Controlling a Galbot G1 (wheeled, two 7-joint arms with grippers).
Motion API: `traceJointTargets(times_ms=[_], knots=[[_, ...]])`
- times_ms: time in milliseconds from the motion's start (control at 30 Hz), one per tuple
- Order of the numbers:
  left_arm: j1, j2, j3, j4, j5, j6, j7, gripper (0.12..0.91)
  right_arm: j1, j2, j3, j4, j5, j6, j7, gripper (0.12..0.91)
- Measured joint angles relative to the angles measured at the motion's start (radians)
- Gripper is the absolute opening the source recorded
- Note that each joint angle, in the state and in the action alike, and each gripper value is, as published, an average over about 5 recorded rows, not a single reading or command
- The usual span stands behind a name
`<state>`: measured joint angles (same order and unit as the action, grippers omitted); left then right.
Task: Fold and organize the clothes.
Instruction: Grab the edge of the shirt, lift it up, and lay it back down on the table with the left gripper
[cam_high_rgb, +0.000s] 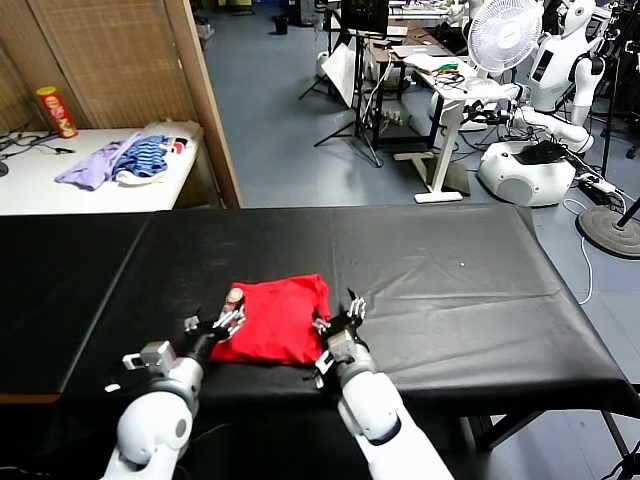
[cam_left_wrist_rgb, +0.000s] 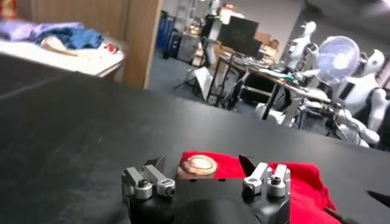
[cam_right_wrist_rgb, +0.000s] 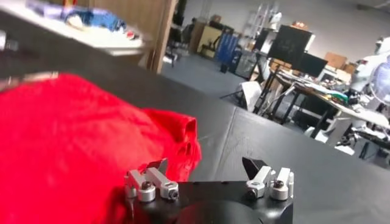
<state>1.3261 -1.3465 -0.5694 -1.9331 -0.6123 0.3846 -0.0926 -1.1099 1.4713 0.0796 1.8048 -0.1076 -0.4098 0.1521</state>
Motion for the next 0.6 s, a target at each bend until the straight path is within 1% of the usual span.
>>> traceJointTargets(times_ms=[133, 233, 333, 400, 433, 500, 600], knots=[[-0.011, -0.003, -0.024, 0.034, -0.138, 0.016, -0.006, 0.798, -0.038, -0.031, 0.041, 0.11, 0.105, -0.002, -0.007, 0.798], [-0.005, -0.001, -0.041, 0.043, -0.238, 0.037, -0.01, 0.798, -0.071, -0.054, 0.076, 0.186, 0.17, 0.0, -0.009, 0.798], [0.003, 0.002, -0.054, 0.046, -0.336, 0.058, -0.009, 0.798, -0.098, -0.06, 0.1, 0.239, 0.199, 0.003, -0.011, 0.798], [0.003, 0.001, -0.057, 0.054, -0.384, 0.063, -0.01, 0.791, -0.112, -0.059, 0.109, 0.266, 0.207, 0.002, -0.014, 0.798], [0.002, 0.0, -0.057, 0.06, -0.401, 0.062, -0.012, 0.774, -0.119, -0.057, 0.112, 0.277, 0.209, 0.0, -0.017, 0.798], [-0.001, -0.004, -0.058, 0.071, -0.43, 0.058, -0.016, 0.705, -0.129, -0.054, 0.116, 0.296, 0.214, -0.003, -0.021, 0.798], [-0.003, -0.005, -0.058, 0.083, -0.454, 0.052, -0.02, 0.542, -0.144, -0.051, 0.122, 0.323, 0.217, -0.007, -0.022, 0.798]])
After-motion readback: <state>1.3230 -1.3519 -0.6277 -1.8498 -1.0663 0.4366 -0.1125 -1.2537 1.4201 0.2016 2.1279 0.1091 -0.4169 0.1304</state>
